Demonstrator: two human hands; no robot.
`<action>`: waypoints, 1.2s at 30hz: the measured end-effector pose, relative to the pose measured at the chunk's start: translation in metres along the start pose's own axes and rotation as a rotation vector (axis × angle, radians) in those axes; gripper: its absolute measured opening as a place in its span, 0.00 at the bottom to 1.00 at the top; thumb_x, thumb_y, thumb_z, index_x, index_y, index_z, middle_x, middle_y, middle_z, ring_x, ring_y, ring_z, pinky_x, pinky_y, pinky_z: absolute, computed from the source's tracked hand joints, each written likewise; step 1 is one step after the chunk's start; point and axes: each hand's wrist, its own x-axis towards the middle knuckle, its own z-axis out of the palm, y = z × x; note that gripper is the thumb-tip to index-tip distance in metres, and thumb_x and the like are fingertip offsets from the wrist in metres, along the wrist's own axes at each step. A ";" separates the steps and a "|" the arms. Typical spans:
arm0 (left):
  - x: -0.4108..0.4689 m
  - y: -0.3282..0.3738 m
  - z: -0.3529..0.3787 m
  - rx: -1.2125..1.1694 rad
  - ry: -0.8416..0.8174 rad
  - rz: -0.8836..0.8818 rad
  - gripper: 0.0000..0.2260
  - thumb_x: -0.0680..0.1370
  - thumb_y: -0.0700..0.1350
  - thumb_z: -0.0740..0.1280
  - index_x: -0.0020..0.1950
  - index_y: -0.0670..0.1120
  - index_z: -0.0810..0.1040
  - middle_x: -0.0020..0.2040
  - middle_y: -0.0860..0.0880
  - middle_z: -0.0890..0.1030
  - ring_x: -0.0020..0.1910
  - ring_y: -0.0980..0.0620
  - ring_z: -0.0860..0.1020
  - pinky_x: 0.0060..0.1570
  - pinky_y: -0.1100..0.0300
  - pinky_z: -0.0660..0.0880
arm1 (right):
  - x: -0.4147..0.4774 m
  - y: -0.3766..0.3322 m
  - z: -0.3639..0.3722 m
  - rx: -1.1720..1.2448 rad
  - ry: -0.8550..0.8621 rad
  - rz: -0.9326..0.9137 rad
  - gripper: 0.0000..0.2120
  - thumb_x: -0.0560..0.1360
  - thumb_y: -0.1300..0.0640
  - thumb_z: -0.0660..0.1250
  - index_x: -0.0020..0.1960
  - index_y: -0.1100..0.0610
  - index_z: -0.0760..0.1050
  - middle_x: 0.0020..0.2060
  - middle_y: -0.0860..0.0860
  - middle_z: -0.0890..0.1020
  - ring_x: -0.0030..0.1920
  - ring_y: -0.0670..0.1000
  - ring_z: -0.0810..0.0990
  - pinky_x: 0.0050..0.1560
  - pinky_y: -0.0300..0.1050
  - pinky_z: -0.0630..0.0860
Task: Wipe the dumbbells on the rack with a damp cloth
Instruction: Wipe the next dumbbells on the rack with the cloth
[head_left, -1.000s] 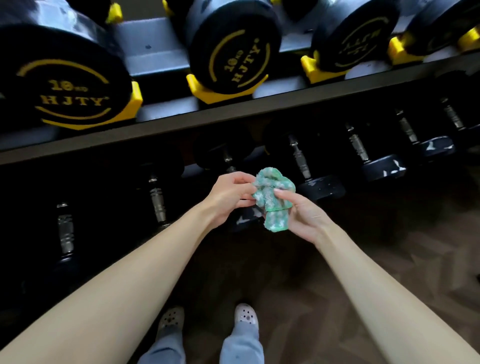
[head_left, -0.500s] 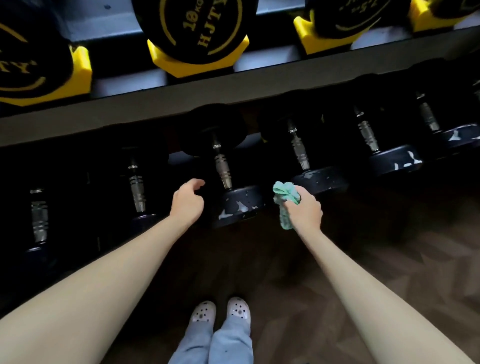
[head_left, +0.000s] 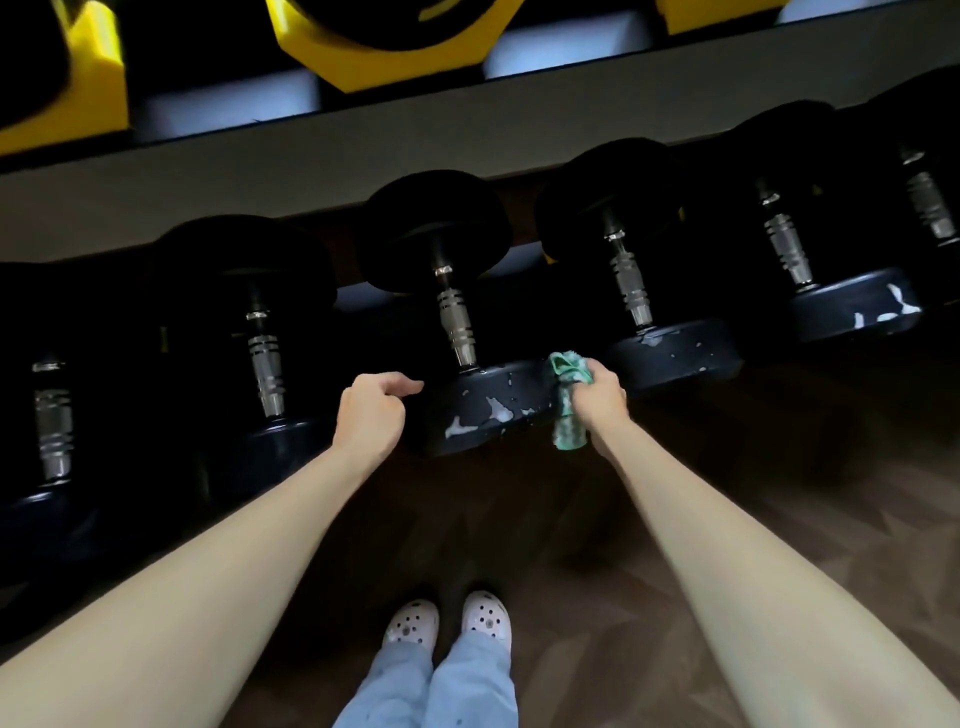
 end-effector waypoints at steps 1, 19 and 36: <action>-0.001 0.000 0.001 0.001 0.002 0.013 0.23 0.74 0.27 0.51 0.60 0.41 0.79 0.63 0.44 0.77 0.66 0.47 0.72 0.68 0.51 0.67 | 0.001 0.000 -0.002 0.036 -0.042 0.001 0.20 0.77 0.66 0.53 0.63 0.52 0.72 0.57 0.58 0.78 0.57 0.59 0.76 0.59 0.51 0.73; -0.002 -0.001 -0.009 -0.168 -0.218 -0.109 0.22 0.78 0.29 0.51 0.66 0.44 0.74 0.69 0.46 0.72 0.70 0.47 0.66 0.70 0.54 0.63 | -0.086 -0.045 0.030 -0.426 0.090 -0.762 0.19 0.78 0.62 0.59 0.68 0.57 0.67 0.59 0.56 0.65 0.56 0.54 0.68 0.53 0.40 0.69; -0.008 0.010 -0.019 0.123 -0.338 0.037 0.25 0.77 0.28 0.51 0.72 0.42 0.66 0.74 0.45 0.64 0.74 0.49 0.59 0.72 0.57 0.55 | -0.098 -0.020 0.017 -1.108 -0.192 -1.309 0.14 0.54 0.55 0.79 0.39 0.51 0.81 0.49 0.56 0.80 0.42 0.54 0.79 0.36 0.42 0.76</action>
